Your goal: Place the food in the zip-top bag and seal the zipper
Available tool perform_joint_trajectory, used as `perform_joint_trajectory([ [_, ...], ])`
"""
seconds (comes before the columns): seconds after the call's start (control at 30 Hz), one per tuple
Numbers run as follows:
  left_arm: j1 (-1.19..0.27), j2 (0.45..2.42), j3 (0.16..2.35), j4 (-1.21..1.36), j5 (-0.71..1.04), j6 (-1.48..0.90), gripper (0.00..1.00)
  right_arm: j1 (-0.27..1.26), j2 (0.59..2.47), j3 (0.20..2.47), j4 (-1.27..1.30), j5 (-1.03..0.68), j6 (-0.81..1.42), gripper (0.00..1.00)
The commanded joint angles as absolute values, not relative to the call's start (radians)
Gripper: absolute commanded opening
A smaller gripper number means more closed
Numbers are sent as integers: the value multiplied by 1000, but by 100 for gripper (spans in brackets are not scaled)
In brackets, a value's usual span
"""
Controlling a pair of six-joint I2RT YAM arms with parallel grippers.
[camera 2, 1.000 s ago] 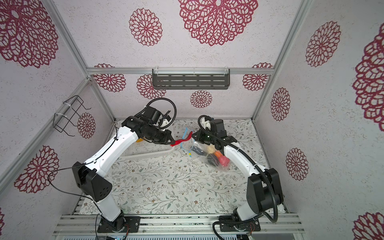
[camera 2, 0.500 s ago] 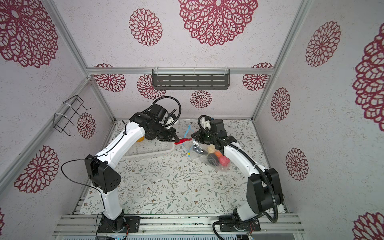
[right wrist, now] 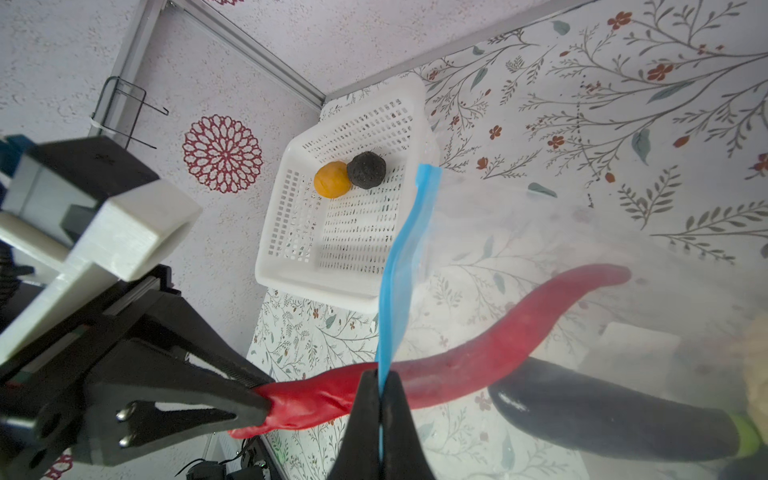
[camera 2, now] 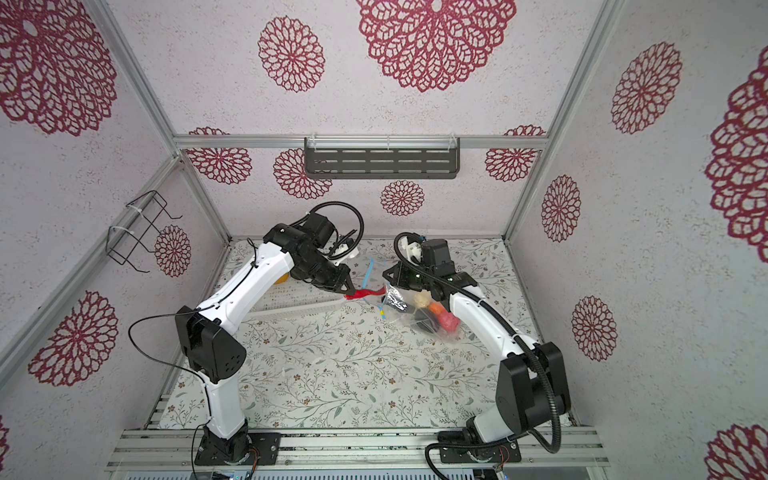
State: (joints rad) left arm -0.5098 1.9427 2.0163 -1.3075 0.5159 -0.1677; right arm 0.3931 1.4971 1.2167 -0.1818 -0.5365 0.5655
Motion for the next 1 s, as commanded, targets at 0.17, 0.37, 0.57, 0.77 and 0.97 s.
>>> perform_joint_trajectory([
  [0.17,-513,1931,2045,-1274,544,-163,14,408,1449,1223,-162,-620,521,0],
  [0.37,-515,2000,2086,-1267,560,-166,17,421,1436,1213,-166,-615,523,0],
  [0.57,-516,2058,2139,-1285,559,-159,21,429,1434,1213,-163,-614,525,0],
  [0.77,-525,2107,2176,-1272,566,-184,22,432,1434,1215,-162,-611,527,0],
  [0.97,-524,2083,2165,-1227,539,-226,26,431,1428,1218,-169,-606,529,0],
])
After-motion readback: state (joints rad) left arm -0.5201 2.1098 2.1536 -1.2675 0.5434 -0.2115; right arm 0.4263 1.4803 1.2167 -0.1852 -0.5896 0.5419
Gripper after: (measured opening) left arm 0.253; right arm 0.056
